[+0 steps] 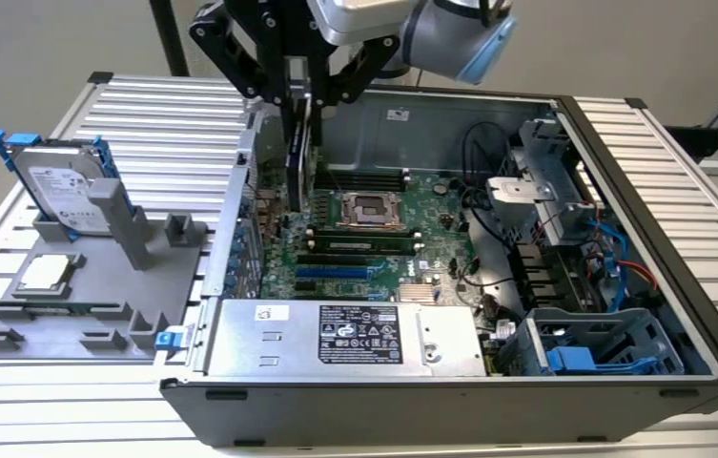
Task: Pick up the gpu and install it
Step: 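Pick up the gpu and move the gpu toward the slot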
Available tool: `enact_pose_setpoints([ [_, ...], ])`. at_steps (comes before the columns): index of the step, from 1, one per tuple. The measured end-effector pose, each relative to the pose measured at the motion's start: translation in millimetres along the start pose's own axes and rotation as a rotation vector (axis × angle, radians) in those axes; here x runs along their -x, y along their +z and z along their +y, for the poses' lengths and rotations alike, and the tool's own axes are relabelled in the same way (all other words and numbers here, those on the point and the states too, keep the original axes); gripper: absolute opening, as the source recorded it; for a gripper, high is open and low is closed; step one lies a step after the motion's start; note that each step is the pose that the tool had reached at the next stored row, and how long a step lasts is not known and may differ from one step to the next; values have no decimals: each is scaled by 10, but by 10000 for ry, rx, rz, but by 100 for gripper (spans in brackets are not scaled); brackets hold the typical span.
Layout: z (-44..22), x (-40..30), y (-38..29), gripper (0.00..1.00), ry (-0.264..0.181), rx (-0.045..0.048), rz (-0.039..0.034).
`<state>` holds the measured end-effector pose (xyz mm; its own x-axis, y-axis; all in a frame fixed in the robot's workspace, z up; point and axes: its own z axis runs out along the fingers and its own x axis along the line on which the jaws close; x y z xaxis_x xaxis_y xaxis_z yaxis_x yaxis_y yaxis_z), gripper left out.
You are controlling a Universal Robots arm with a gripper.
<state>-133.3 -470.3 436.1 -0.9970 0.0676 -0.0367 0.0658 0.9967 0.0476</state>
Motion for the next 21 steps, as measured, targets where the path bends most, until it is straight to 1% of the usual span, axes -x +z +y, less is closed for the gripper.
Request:
enact_pose_setpoints([
  [7, 6, 99, 4, 0, 0, 0, 0],
  [15, 16, 235, 10, 0, 0, 1, 0],
  [21, 21, 325, 13, 0, 0, 0, 0],
])
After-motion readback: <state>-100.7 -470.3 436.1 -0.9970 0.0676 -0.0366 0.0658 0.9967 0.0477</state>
